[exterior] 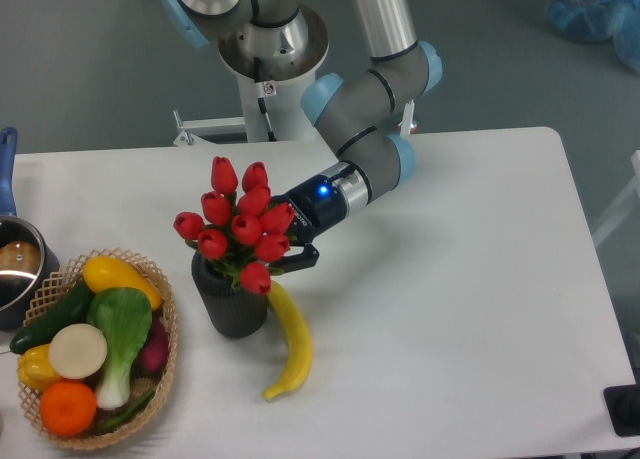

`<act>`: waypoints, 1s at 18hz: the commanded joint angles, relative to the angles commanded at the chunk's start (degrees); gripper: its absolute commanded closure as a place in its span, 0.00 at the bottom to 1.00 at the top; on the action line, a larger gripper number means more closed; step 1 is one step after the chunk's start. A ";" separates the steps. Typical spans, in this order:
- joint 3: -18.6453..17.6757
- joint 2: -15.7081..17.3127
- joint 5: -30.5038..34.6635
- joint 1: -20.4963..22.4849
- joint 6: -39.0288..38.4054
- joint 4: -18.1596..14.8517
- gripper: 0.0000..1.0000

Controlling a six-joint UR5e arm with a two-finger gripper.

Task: Insert the flowers into the vase
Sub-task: 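Push the tulip bunch further down into the vase, then open the gripper to release the tulips and pull back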

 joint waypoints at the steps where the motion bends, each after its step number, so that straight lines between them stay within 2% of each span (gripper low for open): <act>1: 0.00 0.00 0.00 0.26 -0.09 0.00 0.25; 7: 0.00 0.18 0.09 0.44 -0.09 0.09 0.22; 12: 0.26 0.35 0.09 0.44 -0.09 0.18 0.00; 18: 2.28 0.35 1.31 0.70 -0.26 0.09 0.00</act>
